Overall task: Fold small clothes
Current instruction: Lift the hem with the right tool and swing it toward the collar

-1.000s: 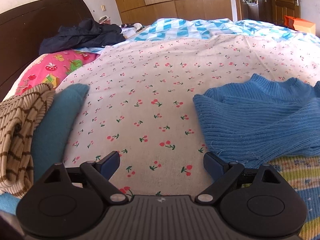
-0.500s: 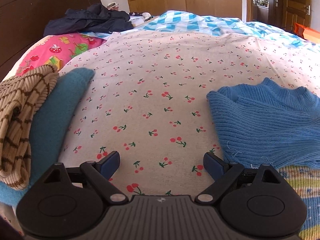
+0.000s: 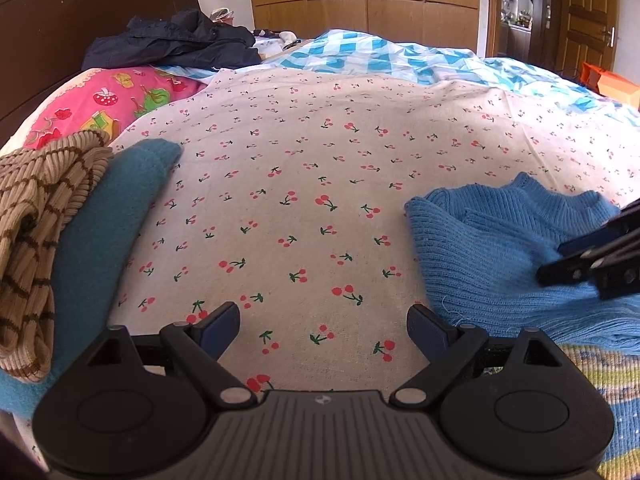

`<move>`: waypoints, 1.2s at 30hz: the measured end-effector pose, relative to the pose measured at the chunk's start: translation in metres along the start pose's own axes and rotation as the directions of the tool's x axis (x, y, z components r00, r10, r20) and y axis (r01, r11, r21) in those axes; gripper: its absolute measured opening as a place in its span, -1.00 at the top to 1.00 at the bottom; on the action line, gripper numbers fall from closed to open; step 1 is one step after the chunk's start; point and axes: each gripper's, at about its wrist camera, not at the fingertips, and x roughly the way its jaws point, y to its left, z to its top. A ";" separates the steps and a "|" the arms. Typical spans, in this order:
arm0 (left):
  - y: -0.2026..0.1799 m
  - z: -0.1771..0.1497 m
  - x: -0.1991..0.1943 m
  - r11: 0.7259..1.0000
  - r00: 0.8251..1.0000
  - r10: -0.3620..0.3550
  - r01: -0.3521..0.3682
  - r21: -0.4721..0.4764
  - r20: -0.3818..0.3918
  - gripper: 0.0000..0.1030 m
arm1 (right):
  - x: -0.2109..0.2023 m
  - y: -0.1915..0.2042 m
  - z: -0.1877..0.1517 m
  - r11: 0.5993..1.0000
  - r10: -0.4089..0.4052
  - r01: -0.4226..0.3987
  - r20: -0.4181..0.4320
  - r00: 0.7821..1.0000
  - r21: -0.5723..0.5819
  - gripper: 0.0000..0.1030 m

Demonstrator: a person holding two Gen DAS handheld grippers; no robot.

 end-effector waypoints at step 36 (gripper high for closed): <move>0.025 -0.031 -0.075 0.981 0.942 -0.172 0.191 0.041 -0.289 -0.87 | -0.155 -0.028 -0.181 0.885 -0.077 0.072 -0.008 0.997 0.459 0.59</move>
